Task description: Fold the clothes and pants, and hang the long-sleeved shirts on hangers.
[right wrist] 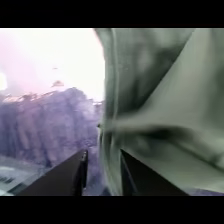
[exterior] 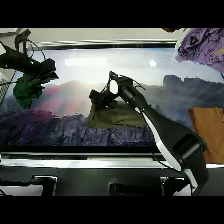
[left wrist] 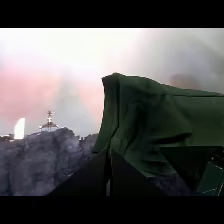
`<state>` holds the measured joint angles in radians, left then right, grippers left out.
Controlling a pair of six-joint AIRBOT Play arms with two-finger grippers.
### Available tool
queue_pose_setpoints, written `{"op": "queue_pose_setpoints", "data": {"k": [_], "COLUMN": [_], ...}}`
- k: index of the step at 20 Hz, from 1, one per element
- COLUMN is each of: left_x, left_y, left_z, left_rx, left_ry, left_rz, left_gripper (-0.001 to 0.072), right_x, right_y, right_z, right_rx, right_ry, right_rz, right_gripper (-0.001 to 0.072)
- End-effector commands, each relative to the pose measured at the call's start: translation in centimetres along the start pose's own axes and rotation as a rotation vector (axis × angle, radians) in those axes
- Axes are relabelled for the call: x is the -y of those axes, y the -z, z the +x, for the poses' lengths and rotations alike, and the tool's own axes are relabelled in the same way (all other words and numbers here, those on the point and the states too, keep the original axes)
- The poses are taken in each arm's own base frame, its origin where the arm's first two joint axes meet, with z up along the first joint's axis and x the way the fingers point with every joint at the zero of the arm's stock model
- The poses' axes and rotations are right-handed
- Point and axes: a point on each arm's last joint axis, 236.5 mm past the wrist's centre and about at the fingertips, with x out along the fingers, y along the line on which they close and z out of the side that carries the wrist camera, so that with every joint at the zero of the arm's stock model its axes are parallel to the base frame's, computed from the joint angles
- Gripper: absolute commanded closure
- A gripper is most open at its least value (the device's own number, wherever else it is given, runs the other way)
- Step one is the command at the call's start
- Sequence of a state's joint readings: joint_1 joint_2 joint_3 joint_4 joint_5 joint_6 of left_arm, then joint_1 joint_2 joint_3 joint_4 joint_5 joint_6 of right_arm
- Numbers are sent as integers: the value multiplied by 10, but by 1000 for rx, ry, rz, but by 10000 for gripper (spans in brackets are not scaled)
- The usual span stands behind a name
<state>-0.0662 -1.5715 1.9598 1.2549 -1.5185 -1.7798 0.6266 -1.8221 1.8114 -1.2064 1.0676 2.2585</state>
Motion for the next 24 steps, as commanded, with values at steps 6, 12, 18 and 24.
{"op": "queue_pose_setpoints", "data": {"k": [6, 12, 18, 24], "left_x": [0, 0, -2, 2], "left_y": [0, 0, 0, 4], "left_z": [0, 0, 0, 1], "left_rx": [0, 0, 1, -15], "left_ry": [0, 0, -7, -5], "left_rz": [0, -1, 0, 9], "left_gripper": [690, 689, 689, 689], "right_x": [0, 143, 261, 306], "right_y": [-16, -95, -79, -41], "right_z": [-66, -211, -199, -113], "right_rx": [-2, 98, 7, -29], "right_ry": [-62, 53, -265, -295], "right_rz": [-115, -119, 102, 177], "right_gripper": [365, 237, 239, 238]}}
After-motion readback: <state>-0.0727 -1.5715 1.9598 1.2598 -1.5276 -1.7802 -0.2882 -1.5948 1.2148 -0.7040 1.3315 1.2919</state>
